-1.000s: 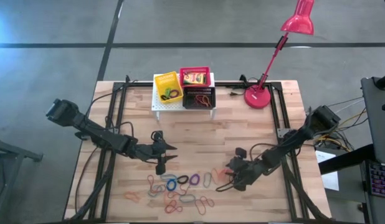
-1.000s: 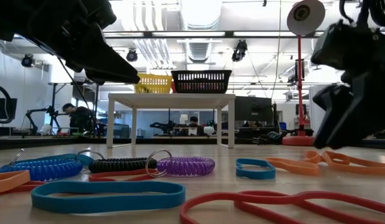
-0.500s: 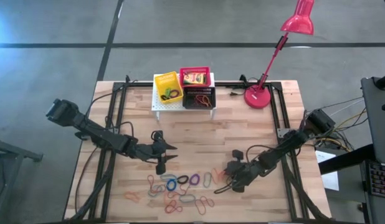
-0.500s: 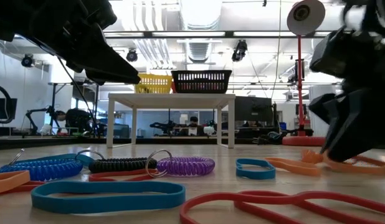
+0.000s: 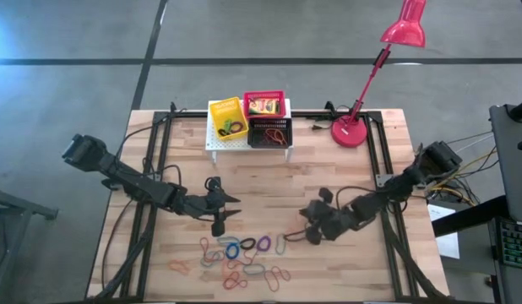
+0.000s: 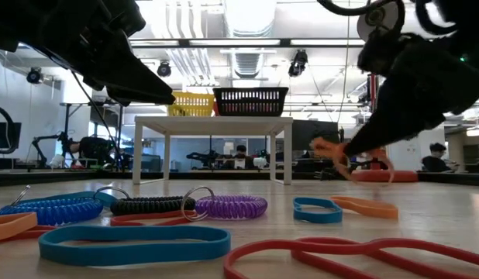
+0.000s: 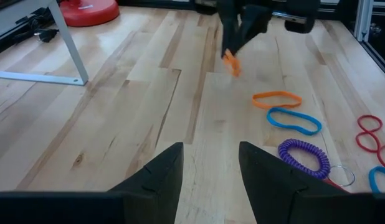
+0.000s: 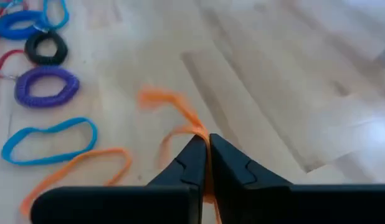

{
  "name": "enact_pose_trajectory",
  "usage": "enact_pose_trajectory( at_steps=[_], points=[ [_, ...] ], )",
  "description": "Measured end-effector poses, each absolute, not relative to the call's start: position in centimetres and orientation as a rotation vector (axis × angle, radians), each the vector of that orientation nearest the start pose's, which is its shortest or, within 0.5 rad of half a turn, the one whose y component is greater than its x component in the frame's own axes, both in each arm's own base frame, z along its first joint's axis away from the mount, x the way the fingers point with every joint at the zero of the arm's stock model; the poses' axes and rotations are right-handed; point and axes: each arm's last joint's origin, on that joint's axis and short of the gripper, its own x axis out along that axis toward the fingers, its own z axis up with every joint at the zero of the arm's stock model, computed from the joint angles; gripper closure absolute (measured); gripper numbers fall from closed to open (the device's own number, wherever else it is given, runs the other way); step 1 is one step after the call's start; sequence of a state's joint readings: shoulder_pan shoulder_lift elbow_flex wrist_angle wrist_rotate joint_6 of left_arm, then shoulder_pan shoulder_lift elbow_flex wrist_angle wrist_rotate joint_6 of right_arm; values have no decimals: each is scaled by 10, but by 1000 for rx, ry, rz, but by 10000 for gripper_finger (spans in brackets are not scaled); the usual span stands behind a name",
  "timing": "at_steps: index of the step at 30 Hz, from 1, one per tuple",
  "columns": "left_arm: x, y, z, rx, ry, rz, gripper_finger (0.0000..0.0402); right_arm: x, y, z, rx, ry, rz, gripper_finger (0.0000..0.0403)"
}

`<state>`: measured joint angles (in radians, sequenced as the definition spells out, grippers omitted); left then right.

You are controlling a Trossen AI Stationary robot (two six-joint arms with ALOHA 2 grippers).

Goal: Pick & Place Office Desk Supplies
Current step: Put the orange rubber band into the black bin on the shelf

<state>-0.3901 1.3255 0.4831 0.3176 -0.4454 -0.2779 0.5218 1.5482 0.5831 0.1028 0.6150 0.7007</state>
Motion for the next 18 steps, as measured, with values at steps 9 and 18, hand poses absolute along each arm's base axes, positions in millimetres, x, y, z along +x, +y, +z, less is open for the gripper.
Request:
enact_pose_trajectory(
  at_steps=[9,18],
  points=[
    [231,-82,170,-60,467,120,238,243,101,127,321,741,-282,280],
    [231,-82,170,-60,467,120,238,235,99,120,284,834,-317,194]
  ],
)
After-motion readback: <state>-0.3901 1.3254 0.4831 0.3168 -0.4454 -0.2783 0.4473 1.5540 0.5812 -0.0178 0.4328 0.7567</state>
